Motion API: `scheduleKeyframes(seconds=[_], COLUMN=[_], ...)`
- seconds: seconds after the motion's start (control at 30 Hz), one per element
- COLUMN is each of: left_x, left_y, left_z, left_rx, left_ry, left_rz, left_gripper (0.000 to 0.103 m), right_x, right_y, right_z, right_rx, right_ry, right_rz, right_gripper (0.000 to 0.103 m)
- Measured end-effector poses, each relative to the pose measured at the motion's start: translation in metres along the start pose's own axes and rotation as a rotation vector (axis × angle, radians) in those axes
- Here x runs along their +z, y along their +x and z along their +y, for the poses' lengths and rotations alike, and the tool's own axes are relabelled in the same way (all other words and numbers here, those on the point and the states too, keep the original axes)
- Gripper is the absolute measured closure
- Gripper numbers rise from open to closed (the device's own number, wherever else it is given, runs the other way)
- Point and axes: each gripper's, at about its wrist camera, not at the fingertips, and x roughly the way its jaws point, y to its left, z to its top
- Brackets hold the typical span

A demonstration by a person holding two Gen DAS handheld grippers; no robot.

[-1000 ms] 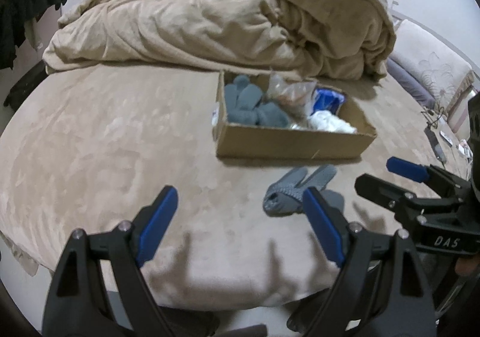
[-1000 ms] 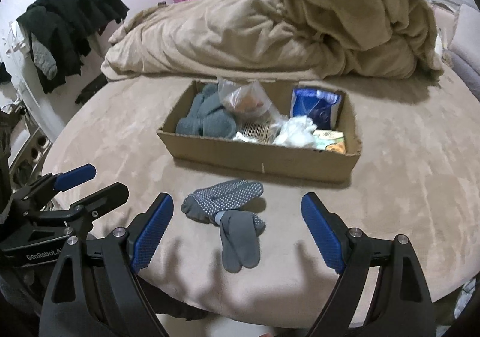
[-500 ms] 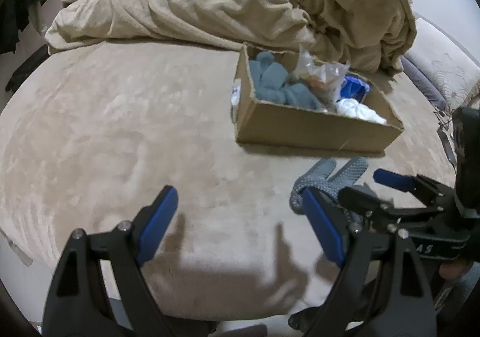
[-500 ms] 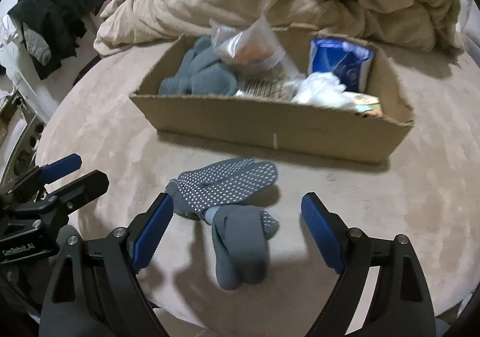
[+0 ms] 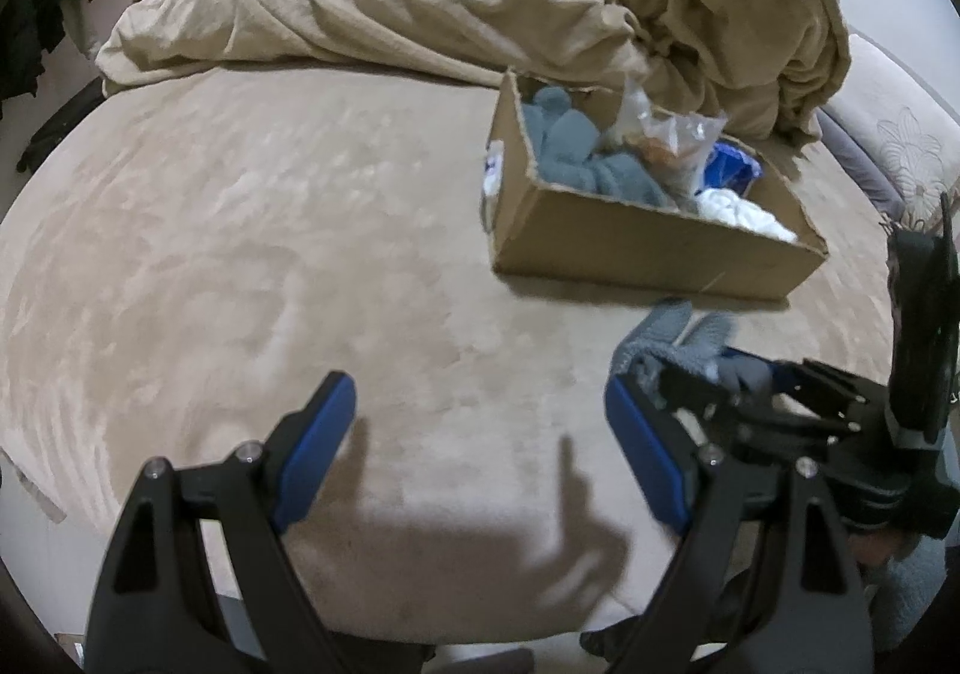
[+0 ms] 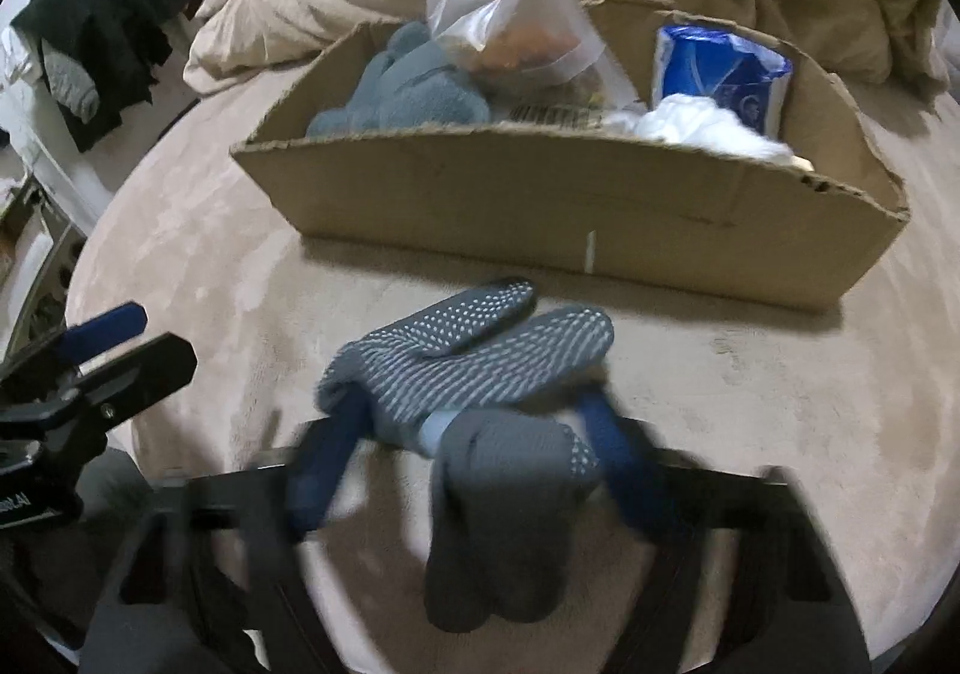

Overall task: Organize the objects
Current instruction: 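Lift the dotted gloves with the right gripper and drop them into the box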

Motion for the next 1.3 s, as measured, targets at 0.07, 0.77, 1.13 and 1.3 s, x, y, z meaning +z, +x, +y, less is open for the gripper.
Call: scheduleKeyframes(seconds=[0.07, 0.77, 1.13, 1.3], left_x=[0.000, 0.037, 0.090, 0.102], left_y=[-0.005, -0.046, -0.024, 0.003], left_z=[-0.003, -0.045, -0.056, -0.060], left_rx=[-0.002, -0.032, -0.057, -0.066], left_ry=[0.004, 0.105, 0.147, 0.152], left_rz=[-0.008, -0.110, -0.170, -0.156], left_gripper=[0.017, 0.017, 0.017, 0.017], right_x=[-0.001, 0.031, 0.080, 0.093], right_y=[-0.004, -0.114, -0.092, -0.062], right_z=[0.003, -0.020, -0.056, -0.072], right_rx=[0.000, -0.033, -0.081, -0.092], right_ry=[-0.021, 0.003, 0.038, 0.060], right_rz=[0.002, -0.206, -0.244, -0.213], right_gripper=[0.063, 0.068, 0.067, 0.067])
